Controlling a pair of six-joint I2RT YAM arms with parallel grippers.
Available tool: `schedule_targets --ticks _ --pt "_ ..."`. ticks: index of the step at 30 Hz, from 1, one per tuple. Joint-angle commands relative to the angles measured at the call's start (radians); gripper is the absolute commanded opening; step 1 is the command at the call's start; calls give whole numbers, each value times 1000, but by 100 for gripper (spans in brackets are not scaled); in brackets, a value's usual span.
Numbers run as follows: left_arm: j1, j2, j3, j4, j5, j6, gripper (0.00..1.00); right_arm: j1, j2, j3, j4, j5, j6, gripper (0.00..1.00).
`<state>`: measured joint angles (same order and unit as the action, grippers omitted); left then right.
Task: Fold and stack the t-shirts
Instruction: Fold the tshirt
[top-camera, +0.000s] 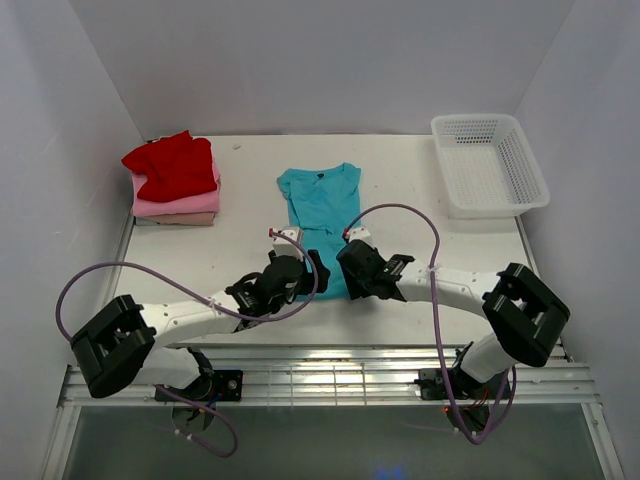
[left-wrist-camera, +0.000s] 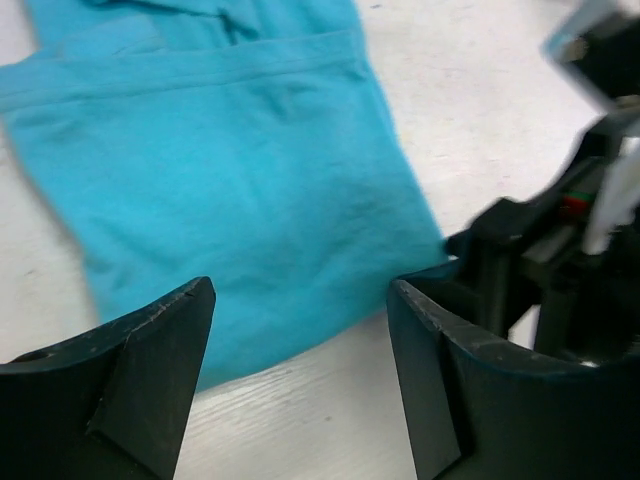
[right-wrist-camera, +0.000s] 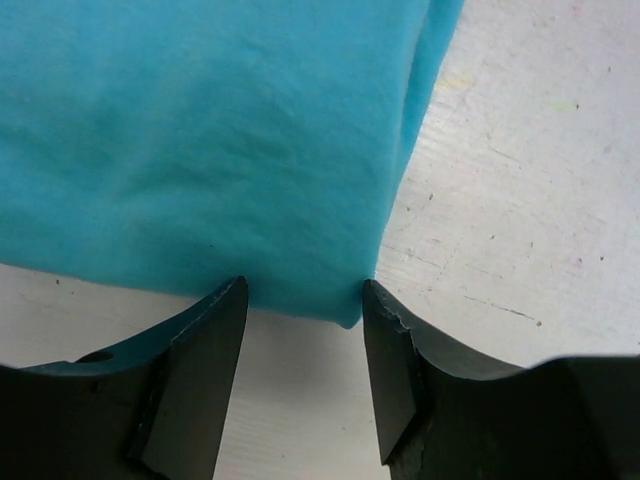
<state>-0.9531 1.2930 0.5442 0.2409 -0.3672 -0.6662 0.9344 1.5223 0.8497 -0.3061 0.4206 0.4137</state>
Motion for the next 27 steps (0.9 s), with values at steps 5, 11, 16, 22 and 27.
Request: schedule_targets --ticks 5,11,16,22,27 --pt "-3 -72 -1 -316 -134 -68 82 3 -57 -41 -7 79 91 57" --pt "-3 -63 -24 -362 -116 -121 82 3 -45 -55 21 75 89 57" --pt "-3 -34 -47 -339 -90 -153 82 4 -5 -70 53 60 92 57" --pt "-3 11 -75 -304 -78 -173 82 3 27 -90 82 32 100 54" --pt "-3 46 -81 -278 -69 -184 82 3 26 -107 88 26 106 51"
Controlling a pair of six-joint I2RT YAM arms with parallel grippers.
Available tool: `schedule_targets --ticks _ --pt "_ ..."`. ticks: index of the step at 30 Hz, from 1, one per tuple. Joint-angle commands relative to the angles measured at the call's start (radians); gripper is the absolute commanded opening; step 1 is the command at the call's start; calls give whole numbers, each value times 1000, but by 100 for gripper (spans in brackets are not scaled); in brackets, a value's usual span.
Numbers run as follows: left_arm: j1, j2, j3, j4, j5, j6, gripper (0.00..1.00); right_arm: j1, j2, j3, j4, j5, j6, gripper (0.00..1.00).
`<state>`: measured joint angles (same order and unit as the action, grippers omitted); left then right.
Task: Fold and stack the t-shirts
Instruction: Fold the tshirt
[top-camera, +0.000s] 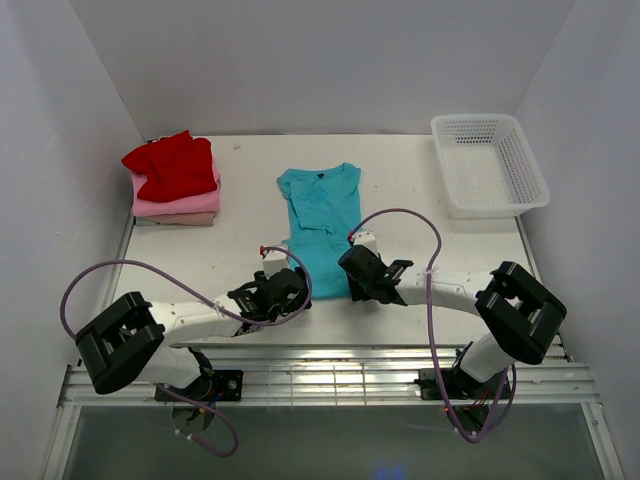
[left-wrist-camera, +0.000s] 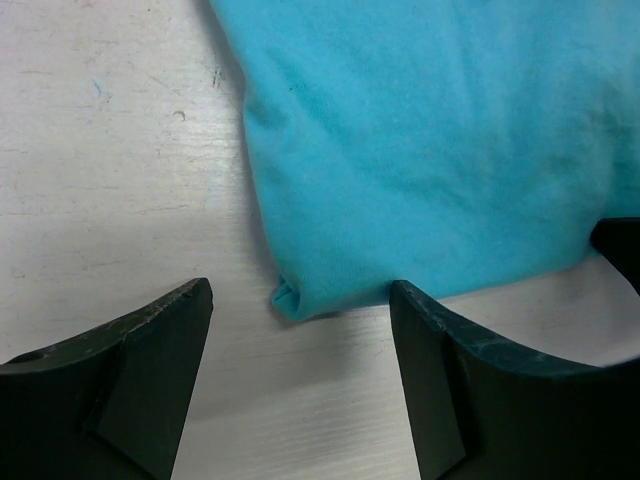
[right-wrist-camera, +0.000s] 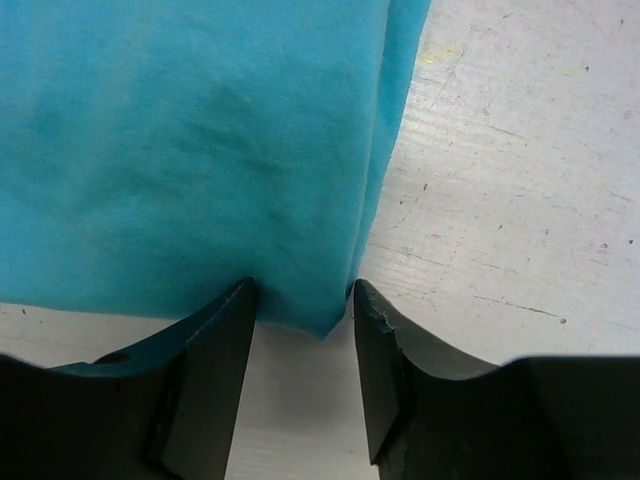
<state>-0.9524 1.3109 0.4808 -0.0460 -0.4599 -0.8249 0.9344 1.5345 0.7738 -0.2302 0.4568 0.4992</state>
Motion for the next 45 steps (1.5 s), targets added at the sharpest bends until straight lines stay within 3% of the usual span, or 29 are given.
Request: schedule_targets --ticks 1,2,8,12,14,17,19,21,27,33,41,45 --pt "-3 34 -18 20 26 -23 82 3 13 -34 15 -12 21 50" --pt "-3 43 -18 24 27 -25 82 3 13 -37 15 -13 22 44" --pt "-3 62 -15 31 29 -28 69 4 12 -41 15 -20 24 32" --pt "-3 67 -16 14 24 -37 43 3 1 -42 8 -17 22 27" --pt "-3 68 -16 3 20 -39 37 3 -2 -42 6 -15 22 24" --pt "-3 74 -19 -8 21 -39 19 3 -2 -44 3 -17 22 19" --pt "-3 83 -21 -5 26 -40 0 3 -1 -48 5 -21 24 14" --pt "-3 93 -28 3 38 -39 0 3 3 -51 -4 -24 32 8" --pt "-54 47 -88 18 40 -57 0 29 -46 -114 -41 -36 68 8" --pt "-175 -42 -162 -9 15 -153 0 133 -129 -172 -103 -37 176 8" --pt "-376 -134 5 -274 -192 -263 0 282 -174 -35 -314 77 292 8" --pt "-422 -174 99 -429 -262 -298 0 320 -191 51 -411 132 321 8"
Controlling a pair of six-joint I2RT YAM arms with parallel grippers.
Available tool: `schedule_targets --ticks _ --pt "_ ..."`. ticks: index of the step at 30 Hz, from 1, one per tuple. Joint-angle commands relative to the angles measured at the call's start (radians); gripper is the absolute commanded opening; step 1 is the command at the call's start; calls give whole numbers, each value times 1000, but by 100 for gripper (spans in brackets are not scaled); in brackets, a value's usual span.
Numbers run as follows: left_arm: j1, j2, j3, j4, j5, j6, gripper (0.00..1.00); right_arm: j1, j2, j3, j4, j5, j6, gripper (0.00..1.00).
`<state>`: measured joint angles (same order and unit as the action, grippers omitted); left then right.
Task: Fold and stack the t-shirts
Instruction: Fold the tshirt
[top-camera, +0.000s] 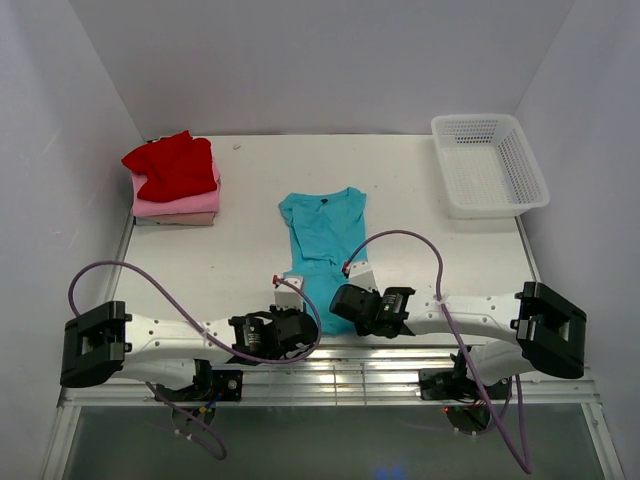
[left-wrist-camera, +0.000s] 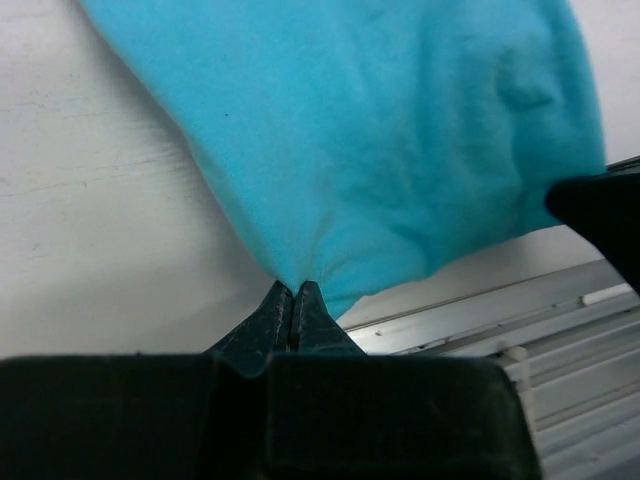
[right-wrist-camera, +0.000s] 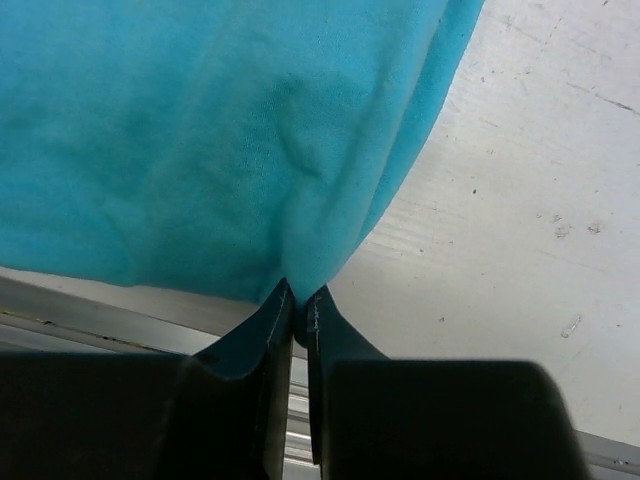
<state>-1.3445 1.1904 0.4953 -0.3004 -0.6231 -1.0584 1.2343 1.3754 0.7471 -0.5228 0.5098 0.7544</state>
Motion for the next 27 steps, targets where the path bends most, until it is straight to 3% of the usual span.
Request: schedule_targets --ticks 1,8,15,17,19,20,23,27 --pt "-38 -81 97 -192 -115 -77 0 31 -41 98 -132 99 74 8" --pt "-51 -183 134 -221 -288 -52 0 36 -79 127 -149 217 89 8" --pt "-50 -129 144 -134 -418 36 0 -7 -19 201 -105 351 48 8" --pt "-38 -124 120 -15 -440 93 0 -48 2 210 -60 363 -19 8" --pt "-19 -126 70 120 -425 252 0 -93 24 225 7 365 -90 8" --pt "14 -127 51 261 -408 311 0 -107 31 230 29 365 -110 8" --pt "112 -115 3 453 -330 471 0 -166 57 248 104 360 -184 8" --pt "211 -74 -1 572 -245 578 0 -222 89 262 205 331 -280 8"
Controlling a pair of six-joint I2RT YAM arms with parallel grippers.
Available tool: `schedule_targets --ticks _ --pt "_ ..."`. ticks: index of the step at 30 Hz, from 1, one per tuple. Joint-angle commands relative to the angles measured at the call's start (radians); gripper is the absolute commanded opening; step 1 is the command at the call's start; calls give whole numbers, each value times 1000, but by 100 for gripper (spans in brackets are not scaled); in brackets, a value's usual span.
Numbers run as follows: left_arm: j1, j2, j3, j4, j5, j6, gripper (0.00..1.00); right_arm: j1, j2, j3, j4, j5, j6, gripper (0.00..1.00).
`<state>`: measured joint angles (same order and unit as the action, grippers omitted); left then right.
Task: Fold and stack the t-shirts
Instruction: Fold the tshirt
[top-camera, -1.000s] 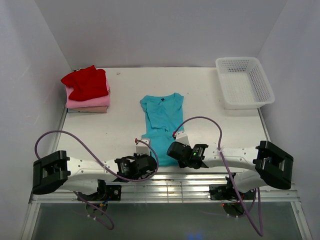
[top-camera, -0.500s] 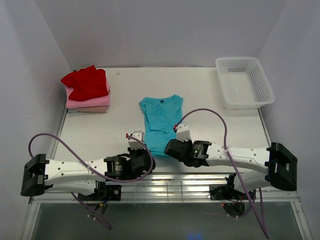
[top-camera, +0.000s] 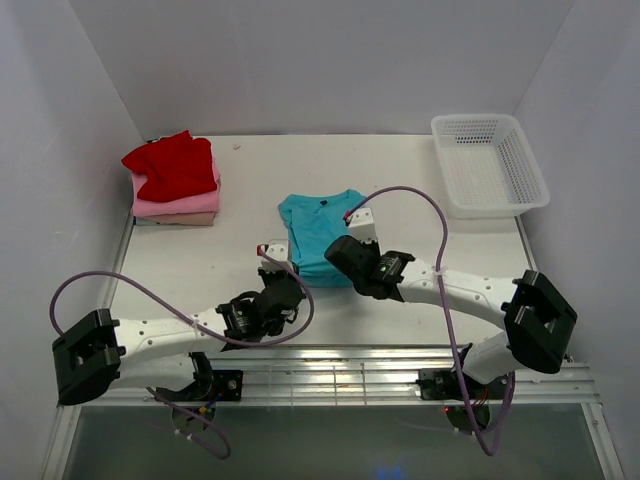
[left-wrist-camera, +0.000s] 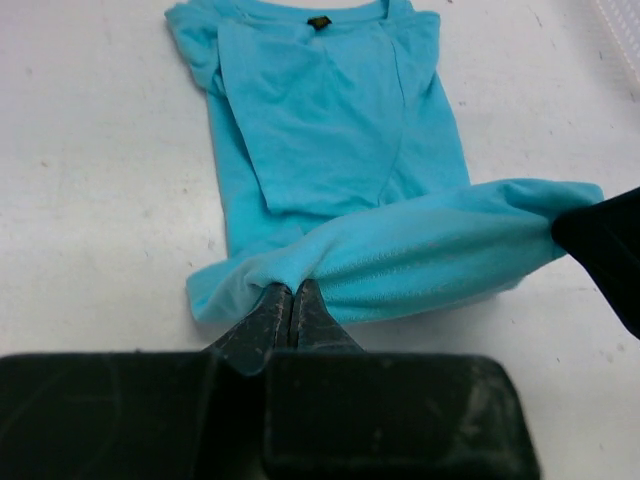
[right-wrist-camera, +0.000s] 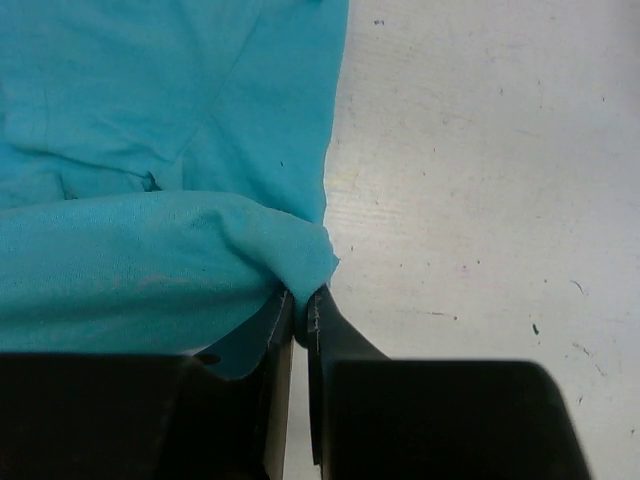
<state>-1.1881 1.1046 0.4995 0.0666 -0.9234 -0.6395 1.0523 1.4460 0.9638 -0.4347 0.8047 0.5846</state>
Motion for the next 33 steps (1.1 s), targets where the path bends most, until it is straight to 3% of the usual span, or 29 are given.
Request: schedule_targets --ticks 1,11,22,33 --pt "82 35 -7 234 69 200 0 -51 25 55 134 27 -127 8" --pt "271 185 46 440 253 319 0 -153 131 139 274 -39 -276 8" --pt "430 343 128 504 400 350 0 -233 280 288 343 -107 -376 8" --pt "518 491 218 547 529 354 0 -308 405 395 356 -160 -420 8"
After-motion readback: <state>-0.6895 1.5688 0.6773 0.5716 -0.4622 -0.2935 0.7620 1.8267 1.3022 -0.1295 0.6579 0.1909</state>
